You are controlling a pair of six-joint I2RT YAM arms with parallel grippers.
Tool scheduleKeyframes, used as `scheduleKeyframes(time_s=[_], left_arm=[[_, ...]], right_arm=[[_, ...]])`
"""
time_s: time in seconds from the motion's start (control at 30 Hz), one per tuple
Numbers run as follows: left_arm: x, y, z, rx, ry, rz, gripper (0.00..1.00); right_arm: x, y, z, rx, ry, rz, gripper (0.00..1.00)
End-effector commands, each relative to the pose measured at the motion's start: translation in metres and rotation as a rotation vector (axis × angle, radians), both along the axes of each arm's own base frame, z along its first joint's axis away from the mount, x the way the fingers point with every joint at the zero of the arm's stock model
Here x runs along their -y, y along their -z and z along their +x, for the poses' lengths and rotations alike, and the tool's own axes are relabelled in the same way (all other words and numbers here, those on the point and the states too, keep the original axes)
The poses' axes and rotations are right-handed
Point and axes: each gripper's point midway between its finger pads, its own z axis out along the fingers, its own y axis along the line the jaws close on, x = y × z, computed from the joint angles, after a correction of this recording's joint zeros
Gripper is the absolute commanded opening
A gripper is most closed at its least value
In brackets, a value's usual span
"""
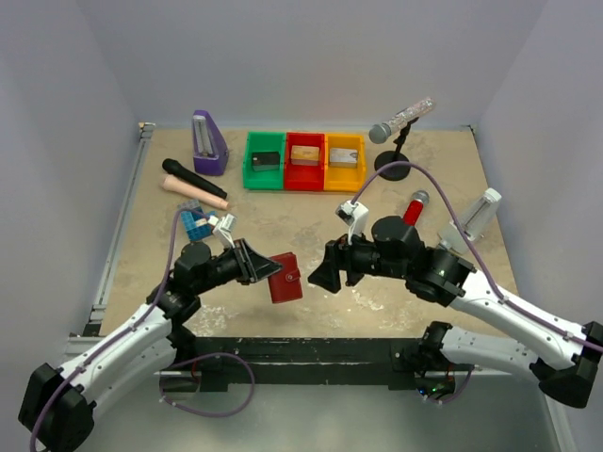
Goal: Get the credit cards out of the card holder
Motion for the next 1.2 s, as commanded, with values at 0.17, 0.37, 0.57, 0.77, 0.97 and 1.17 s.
scheduleKeyframes(time_s=[0.17,0.37,0.57,0.77,0.97,1.17], left_arm=[[-0.023,-0.011,0.013,-0.099,-0.267,0.335,0.00],[-0.018,-0.037,0.009,-0.151,-0.358,0.393,0.00],[-0.008,-0.054,0.006,-0.213,-0.391,0.382,0.00],[0.001,-0.058,0.000,-0.269,-0.379,0.355,0.00],[0.001,-0.063,-0.002,-0.295,-0.392,0.311,0.00],[0.007,-0.064,-0.004,-0.331,-0.384,0.274,0.00]], right_arm=[[0.023,0.016,0.035,0.226,0.282,-0.431,0.69],[0.003,-0.011,0.040,0.293,0.320,-0.441,0.67],[-0.024,-0.024,0.029,0.314,0.256,-0.414,0.66],[-0.038,-0.015,0.022,0.290,0.228,-0.434,0.64],[-0.044,-0.007,0.019,0.275,0.209,-0.446,0.58],[-0.051,-0.001,0.019,0.257,0.202,-0.458,0.56]])
